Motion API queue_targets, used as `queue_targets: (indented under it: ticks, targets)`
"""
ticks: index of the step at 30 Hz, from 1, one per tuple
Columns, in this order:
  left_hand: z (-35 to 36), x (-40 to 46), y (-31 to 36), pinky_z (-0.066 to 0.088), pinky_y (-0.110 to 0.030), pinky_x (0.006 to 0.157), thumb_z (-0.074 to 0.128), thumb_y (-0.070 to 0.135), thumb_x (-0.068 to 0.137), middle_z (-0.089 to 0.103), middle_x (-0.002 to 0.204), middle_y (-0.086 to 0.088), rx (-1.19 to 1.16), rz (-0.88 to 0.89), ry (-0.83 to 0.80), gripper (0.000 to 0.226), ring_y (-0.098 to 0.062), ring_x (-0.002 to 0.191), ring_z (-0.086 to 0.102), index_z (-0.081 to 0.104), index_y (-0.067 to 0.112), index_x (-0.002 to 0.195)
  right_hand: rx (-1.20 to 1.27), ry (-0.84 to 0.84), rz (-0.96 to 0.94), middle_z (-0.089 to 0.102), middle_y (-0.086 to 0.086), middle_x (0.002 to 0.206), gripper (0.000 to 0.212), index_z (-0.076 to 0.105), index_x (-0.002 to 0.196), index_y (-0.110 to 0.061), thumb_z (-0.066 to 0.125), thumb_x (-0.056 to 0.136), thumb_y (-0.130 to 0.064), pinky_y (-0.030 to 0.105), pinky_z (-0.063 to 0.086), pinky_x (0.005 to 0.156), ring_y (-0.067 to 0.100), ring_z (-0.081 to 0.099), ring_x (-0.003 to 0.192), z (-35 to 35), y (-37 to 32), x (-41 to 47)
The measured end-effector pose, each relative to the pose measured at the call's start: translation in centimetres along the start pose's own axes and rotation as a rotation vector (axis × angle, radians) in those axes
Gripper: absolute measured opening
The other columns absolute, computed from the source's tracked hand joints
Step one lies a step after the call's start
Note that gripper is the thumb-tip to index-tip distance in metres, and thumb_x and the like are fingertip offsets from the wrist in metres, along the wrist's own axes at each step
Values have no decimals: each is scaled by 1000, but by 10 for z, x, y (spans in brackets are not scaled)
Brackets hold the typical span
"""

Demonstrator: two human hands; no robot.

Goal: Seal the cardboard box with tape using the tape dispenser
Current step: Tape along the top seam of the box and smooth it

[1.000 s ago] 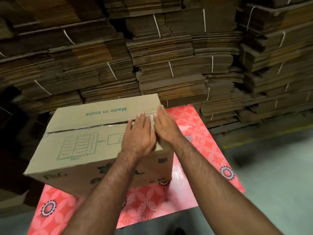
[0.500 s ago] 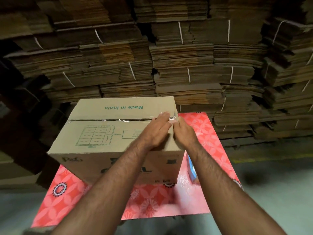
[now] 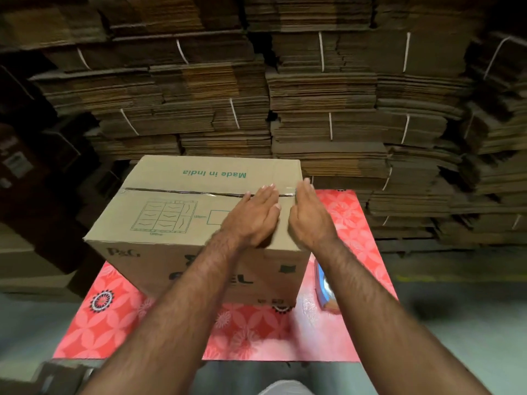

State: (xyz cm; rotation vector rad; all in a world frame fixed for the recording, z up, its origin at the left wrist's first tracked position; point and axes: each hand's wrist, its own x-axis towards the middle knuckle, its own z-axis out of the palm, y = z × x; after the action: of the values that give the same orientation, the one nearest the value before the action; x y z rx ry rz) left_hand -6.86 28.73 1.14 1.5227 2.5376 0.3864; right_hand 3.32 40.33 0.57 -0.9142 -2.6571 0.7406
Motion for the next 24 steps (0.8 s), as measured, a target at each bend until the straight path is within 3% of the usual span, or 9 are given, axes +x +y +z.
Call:
queue_targets:
  ticks: [3,5,8,11,14,17,20,24]
  targets:
    - [0,4,0,3,-38,125,12,40,105,3,167,3,65,3,-14,59,-8,152,3,8,19,159,-202,-27,-54,41,22,147,75,40,142,5,7,86,-32,45,43,108,34,41,136,0,4,10]
    - [-1,-2,-8,5,-40,125,13,40,104,1,167,2,109,-58,-20,60,-10,153,2,6,18,159,-275,-10,-45,49,15,129,59,49,130,1,19,89,-30,43,51,91,31,49,119,-2,1,9]
    - [-8,-18,-34,4,-43,125,12,43,103,-3,167,0,231,-148,-29,61,-13,153,2,2,22,159,-328,52,-117,49,10,118,34,48,120,-5,37,93,-23,39,48,77,28,51,106,-3,-1,4]
    - [-16,-26,-47,4,-44,125,11,44,102,1,167,-2,288,-215,-16,62,-15,153,5,4,20,159,-368,47,-96,50,9,120,40,48,124,-6,32,94,-28,41,50,88,26,49,113,-5,-5,6]
    - [-17,-19,-28,2,-41,125,16,40,103,0,167,-3,255,-57,-4,63,-14,153,3,4,14,159,-397,53,-102,51,13,130,45,48,130,-3,37,95,-28,43,44,104,29,46,125,-6,-22,7]
    - [-13,-14,-19,3,-38,125,19,37,104,1,167,-3,196,6,-31,61,-14,153,2,6,13,159,-436,-19,-240,53,15,128,44,50,129,-1,42,93,-24,43,40,107,31,48,119,2,-34,5]
    - [-11,-16,-28,5,-40,125,18,37,103,1,167,-2,192,-2,-36,61,-13,153,3,6,13,159,-403,-39,-268,54,18,135,56,50,134,0,27,91,-28,46,36,113,33,48,127,10,-33,7]
    - [-15,-27,-53,4,-41,125,16,39,103,0,167,1,218,-37,-59,61,-11,153,3,4,16,159,-405,8,-266,58,13,119,54,54,121,-5,21,87,-31,44,41,105,30,53,113,15,-26,12]
